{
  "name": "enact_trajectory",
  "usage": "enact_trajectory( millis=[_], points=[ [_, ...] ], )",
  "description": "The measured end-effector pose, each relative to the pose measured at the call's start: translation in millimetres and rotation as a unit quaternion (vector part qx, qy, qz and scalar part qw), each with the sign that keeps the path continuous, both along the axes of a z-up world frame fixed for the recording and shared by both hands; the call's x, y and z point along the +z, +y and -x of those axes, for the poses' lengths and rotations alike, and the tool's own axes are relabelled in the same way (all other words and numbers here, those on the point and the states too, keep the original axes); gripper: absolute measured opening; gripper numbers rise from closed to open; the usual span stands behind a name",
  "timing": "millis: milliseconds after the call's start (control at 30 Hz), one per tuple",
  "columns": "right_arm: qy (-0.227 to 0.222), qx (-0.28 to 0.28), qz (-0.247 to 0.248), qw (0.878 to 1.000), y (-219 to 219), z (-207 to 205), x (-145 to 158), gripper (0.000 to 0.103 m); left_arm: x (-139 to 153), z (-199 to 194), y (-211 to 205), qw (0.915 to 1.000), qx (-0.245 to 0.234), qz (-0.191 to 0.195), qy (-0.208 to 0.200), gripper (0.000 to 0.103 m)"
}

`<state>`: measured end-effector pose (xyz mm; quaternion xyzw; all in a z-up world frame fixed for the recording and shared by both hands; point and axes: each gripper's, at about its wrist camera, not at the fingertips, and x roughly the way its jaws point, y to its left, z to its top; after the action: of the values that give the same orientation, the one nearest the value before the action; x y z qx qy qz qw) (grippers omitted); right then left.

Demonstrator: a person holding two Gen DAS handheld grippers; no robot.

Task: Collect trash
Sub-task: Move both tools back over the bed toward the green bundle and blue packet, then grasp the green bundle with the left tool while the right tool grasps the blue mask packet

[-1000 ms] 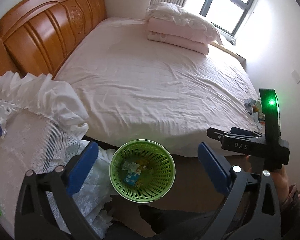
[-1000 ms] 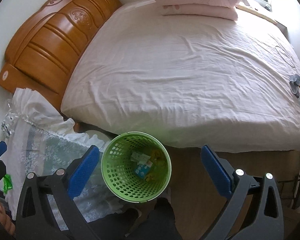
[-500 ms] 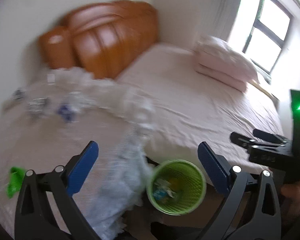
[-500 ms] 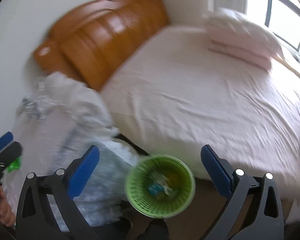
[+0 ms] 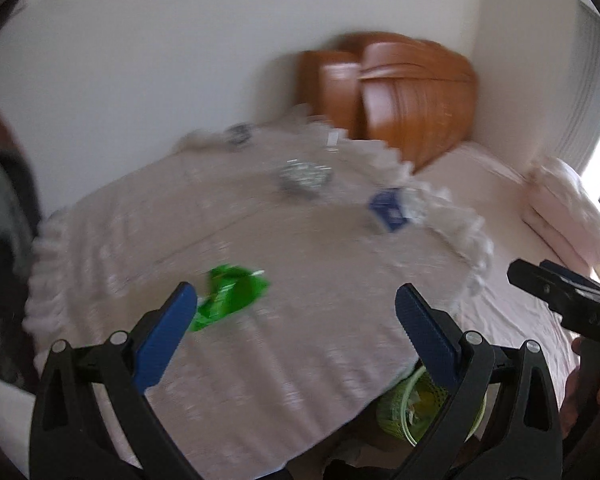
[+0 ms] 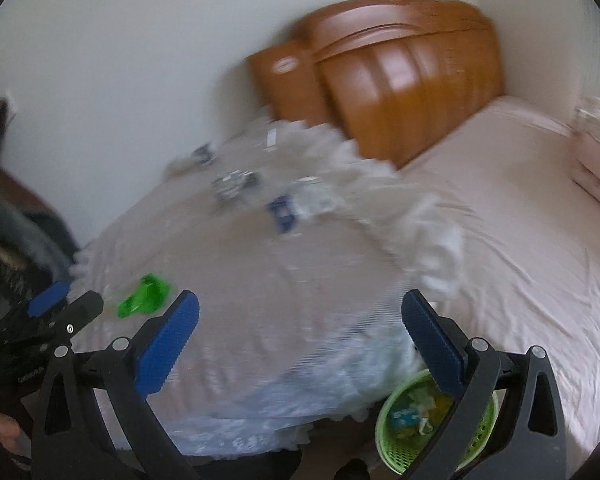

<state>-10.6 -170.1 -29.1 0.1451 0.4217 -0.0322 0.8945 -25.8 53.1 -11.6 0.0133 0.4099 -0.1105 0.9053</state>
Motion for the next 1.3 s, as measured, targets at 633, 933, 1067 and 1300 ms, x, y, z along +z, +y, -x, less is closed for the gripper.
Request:
enact_trajectory(
  millis=[633,933,1067,1300],
  points=[
    [0.042,0.015,0.0,0.999,45.5,-33.5,-21.9,0.101,-75.1,-51.9,32.2,0.9983,-0.004,-0.041,0.041,0.095],
    [0.067,-0.006,-0.004,0.998,42.6,-49.2,-38.8,0.101,-122.1,-100.7,22.6,0.9947,-0.024,-0.076,0.065,0.094],
    [0.076,-0.01,0.002,0.997,43.5,-59.9,-45.8,0.101,-131.0,-107.2,23.8,0.9941,-0.025,-0.069,0.079,0.077],
    [0.084,-0.019,0.018,0.996,36.7,-83.9,-57.7,0.101,-135.6,-116.8,31.5,0.9937,-0.014,-0.053,0.098,0.054]
  ],
)
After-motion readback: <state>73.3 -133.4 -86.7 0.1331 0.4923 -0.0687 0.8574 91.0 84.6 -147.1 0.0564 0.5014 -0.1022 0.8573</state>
